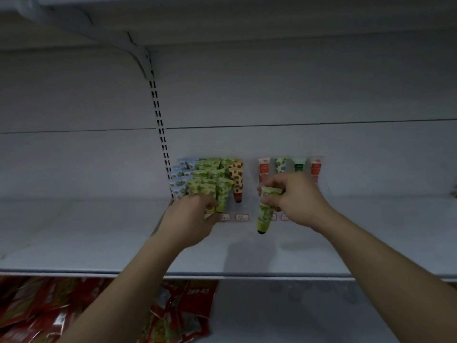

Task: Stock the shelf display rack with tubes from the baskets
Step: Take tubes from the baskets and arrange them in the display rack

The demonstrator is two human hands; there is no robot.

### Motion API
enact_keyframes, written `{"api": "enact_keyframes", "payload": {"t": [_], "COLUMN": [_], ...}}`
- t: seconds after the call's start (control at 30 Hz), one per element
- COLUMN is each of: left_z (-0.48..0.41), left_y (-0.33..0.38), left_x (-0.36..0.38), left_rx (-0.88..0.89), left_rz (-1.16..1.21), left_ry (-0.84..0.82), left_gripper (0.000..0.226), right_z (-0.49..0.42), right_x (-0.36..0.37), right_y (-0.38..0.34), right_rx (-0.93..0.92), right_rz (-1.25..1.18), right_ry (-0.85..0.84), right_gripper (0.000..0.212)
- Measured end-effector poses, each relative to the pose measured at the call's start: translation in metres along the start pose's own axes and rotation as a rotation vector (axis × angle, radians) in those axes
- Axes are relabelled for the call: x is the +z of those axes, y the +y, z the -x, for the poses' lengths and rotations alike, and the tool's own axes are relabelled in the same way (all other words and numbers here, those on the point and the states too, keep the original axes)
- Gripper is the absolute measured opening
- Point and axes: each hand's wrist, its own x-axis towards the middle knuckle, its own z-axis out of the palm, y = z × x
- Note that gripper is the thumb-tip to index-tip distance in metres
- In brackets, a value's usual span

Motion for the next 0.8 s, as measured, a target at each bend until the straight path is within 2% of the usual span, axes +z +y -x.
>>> {"api": "enact_keyframes", "payload": {"t": [0.23, 0.33, 0.5, 0.57, 0.63, 0.7, 0.8], "left_z": [-0.024, -0.045, -0.087, -0.099, -0.109, -0.118, -0.124], "left_y": [0.005, 0.004, 0.002, 0.003, 0.003, -0.001, -0.011], "left_x": [-0.018, -0.018, -0.002, 0.011, 0.026, 0.037, 0.039], "left_rx": [-0.085, -0.055, 0.02, 0.024, 0.029, 0.043, 0.132], "left_rz": [-0.022, 0.016, -0.172, -0.255, -0.306, -0.32, -0.189], "left_ry": [0.091, 0.147, 0.097, 0.104, 0.148, 0.178, 0.164], "left_gripper": [0.035, 0.041, 0.08, 0.09, 0.086, 0.072, 0.056], "right_z": [-0.023, -0.045, -0.094, -0.112, -0.129, -0.142, -0.153], "right_x": [0.0, -0.002, 0.001, 0.002, 0.005, 0.012, 0.026], "right_y": [0.0, -0.005, -0.005, -0.002, 0.002, 0.008, 0.017], "right_rx": [-0.049, -0.118, -0.234, -0.261, -0.283, -0.305, -0.346], "right_rz": [0.006, 0.051, 0.001, -0.01, -0.022, -0.007, -0.012], "right_ry": [0.048, 0.077, 0.156, 0.195, 0.209, 0.201, 0.189], "right_gripper": [0.031, 0.034, 0.028, 0.028, 0.028, 0.027, 0.024]}}
